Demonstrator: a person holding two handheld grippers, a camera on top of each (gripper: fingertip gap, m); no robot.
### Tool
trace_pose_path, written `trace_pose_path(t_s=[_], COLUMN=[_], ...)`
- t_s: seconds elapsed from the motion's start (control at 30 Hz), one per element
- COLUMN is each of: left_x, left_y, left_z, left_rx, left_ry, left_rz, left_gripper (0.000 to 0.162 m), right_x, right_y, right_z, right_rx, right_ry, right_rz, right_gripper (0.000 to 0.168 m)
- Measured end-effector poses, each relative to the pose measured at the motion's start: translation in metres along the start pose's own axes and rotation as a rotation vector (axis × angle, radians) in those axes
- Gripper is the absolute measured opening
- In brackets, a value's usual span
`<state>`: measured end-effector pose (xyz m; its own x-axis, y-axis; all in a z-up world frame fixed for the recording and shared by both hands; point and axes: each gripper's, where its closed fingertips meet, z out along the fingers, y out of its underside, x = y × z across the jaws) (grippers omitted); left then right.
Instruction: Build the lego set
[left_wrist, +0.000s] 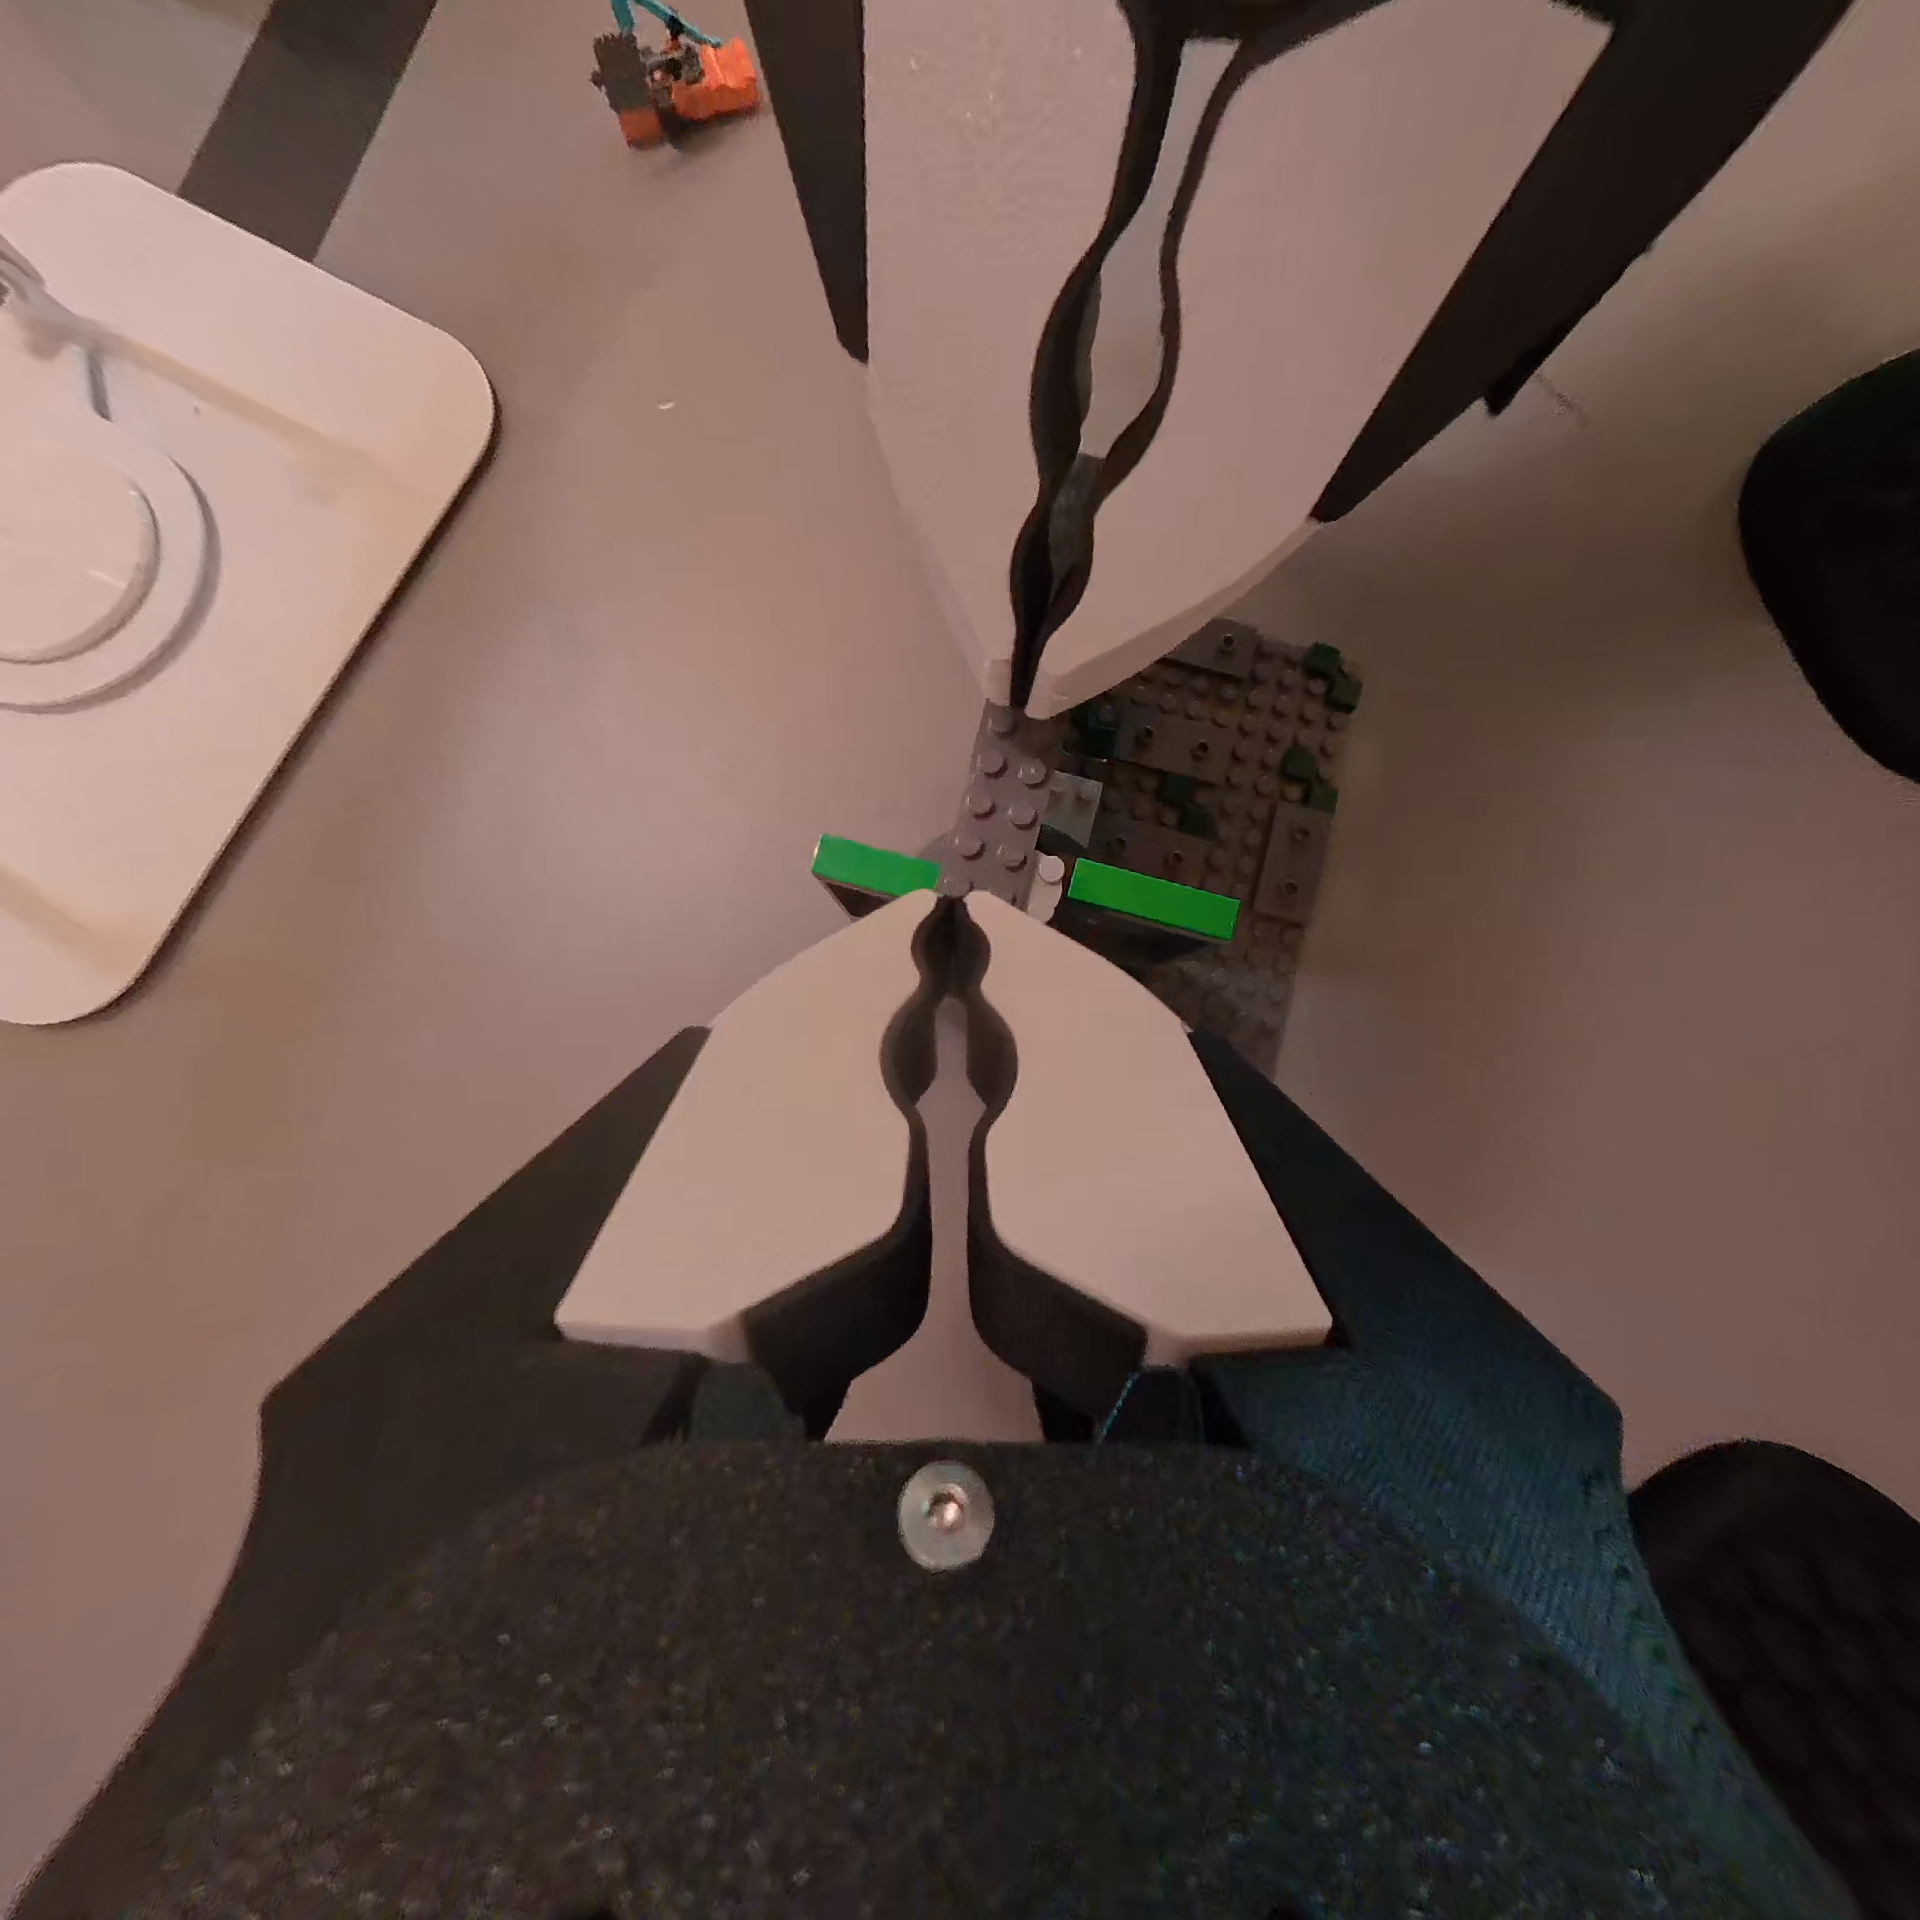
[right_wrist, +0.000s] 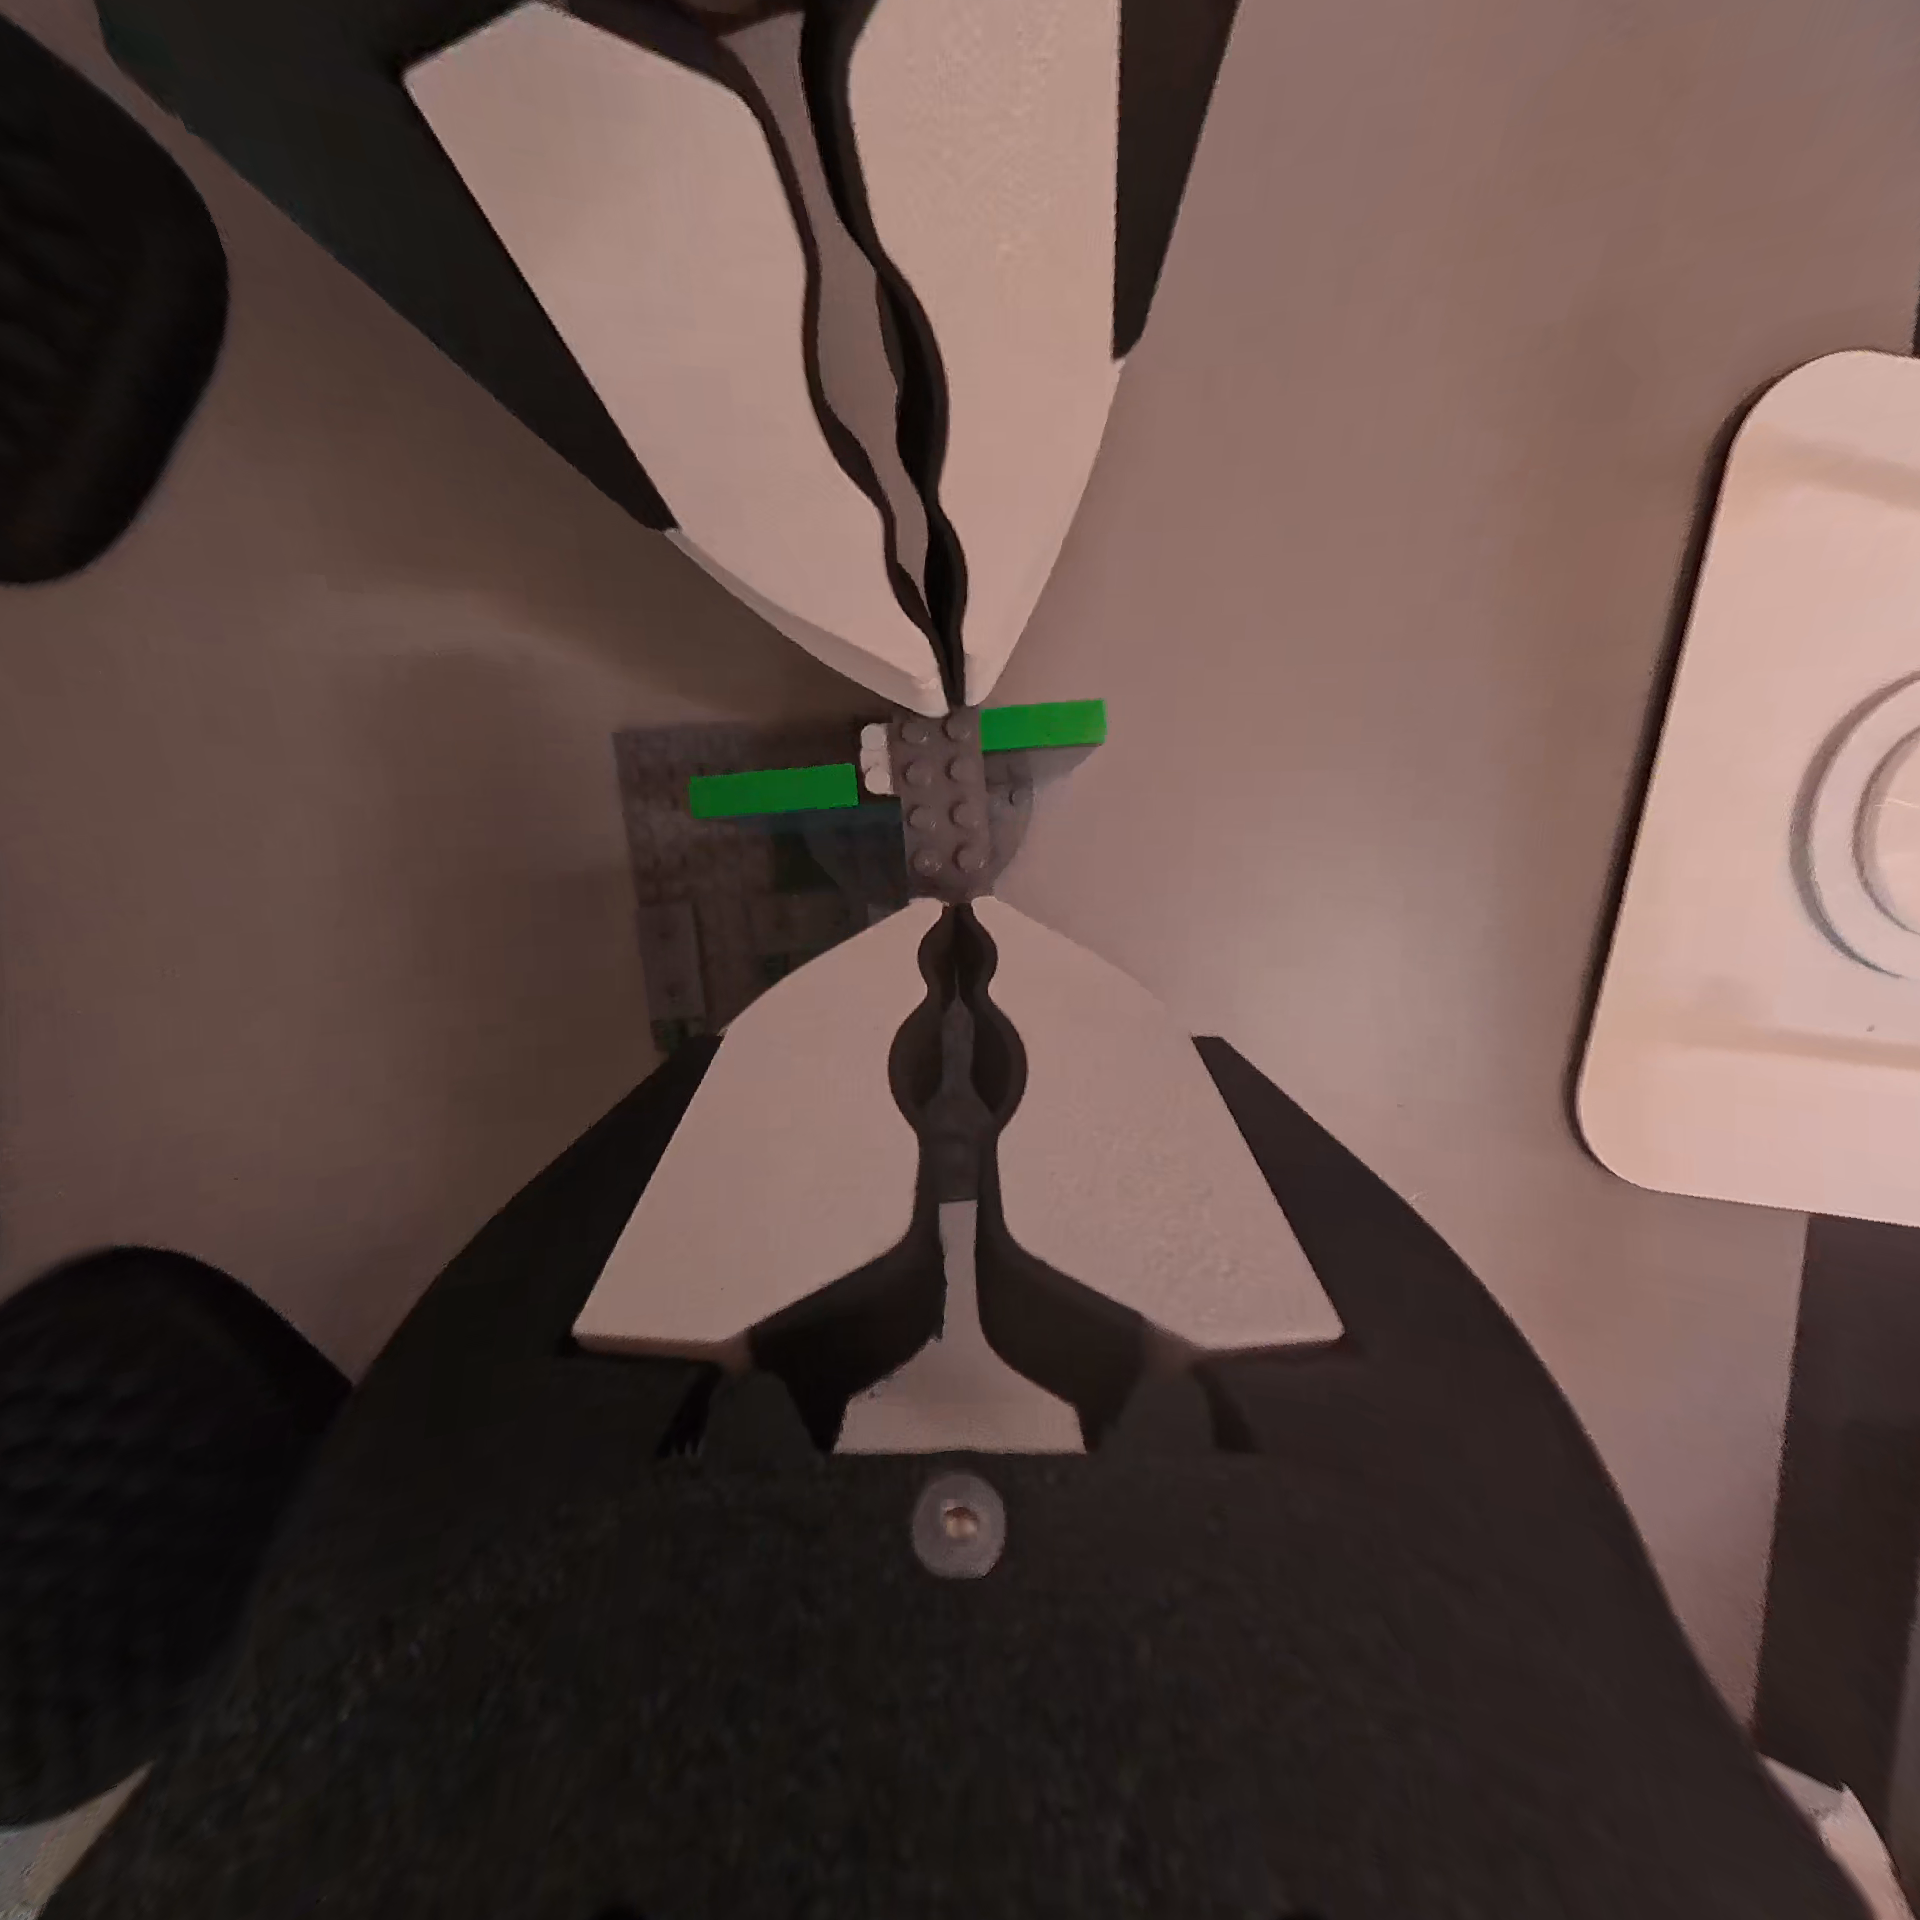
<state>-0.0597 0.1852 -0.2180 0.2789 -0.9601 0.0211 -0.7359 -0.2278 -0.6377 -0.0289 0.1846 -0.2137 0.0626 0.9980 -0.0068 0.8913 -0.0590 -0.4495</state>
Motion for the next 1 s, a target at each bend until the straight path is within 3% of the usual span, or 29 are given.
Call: trace_pose_path(t_s=[0.17,0.57,0.73,0.87,0.9,0.93,1.0], left_x=[0.002,0.0,-0.008,-0.009,-0.005,-0.003,-0.002], left_y=[-0.001,0.0,-0.019,-0.002,0.004,0.008,0.019], left_z=[0.003,0.002,-0.024,-0.026,-0.02,-0.012,0.004], left_rx=[-0.006,-0.004,0.184,0.308,0.328,0.344,0.331], left_ry=[0.0,-0.003,-0.042,-0.037,-0.007,0.021,0.063], left_rz=[0.011,0.03,0.003,0.012,0.013,0.01,0.004], left_gripper=[0.0,0.0,0.0,0.0,0.001,0.045,0.055], right_x=[-0.002,-0.005,-0.001,-0.009,-0.015,-0.02,-0.034], right_y=[0.005,0.004,-0.016,0.012,0.023,0.036,0.064], right_z=[0.003,0.004,-0.037,-0.057,-0.053,-0.045,-0.022], right_rx=[-0.077,-0.061,0.217,0.433,0.472,0.49,0.466], right_ry=[0.016,0.01,0.102,0.197,0.184,0.174,0.141], right_rz=[-0.046,-0.061,0.01,0.111,0.165,0.241,0.37], right_gripper=[0.0,0.0,0.0,0.0,0.018,0.068,0.074])
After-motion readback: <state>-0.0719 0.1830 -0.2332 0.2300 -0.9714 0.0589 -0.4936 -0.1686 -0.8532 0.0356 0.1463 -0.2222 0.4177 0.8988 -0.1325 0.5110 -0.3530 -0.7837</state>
